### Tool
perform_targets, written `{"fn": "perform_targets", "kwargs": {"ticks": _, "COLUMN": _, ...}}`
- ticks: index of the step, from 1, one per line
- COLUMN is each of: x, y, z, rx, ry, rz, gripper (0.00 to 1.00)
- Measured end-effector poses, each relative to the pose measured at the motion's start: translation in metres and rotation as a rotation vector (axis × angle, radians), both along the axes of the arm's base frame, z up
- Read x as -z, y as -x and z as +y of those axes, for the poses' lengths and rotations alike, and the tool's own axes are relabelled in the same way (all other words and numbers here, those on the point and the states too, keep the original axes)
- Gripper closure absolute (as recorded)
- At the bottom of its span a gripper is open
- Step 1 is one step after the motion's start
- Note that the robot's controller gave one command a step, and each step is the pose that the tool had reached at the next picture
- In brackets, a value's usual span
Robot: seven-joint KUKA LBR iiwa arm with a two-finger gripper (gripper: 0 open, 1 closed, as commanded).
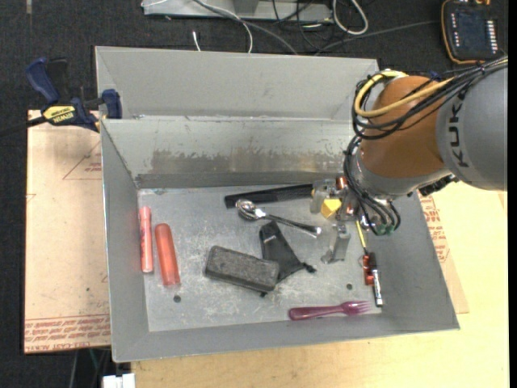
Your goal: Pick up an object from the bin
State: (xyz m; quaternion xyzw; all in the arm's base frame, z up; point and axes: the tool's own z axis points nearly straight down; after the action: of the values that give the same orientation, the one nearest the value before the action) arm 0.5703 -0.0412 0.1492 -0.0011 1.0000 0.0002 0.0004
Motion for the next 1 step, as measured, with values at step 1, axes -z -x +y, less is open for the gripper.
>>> {"fn": "perform_targets", "kwargs": {"ticks": 1, "x": 0.0000, "y": 0.0000, "z": 0.0000, "rx": 0.000, "ry": 0.000, "rz": 0.000, "gripper": 0.00}}
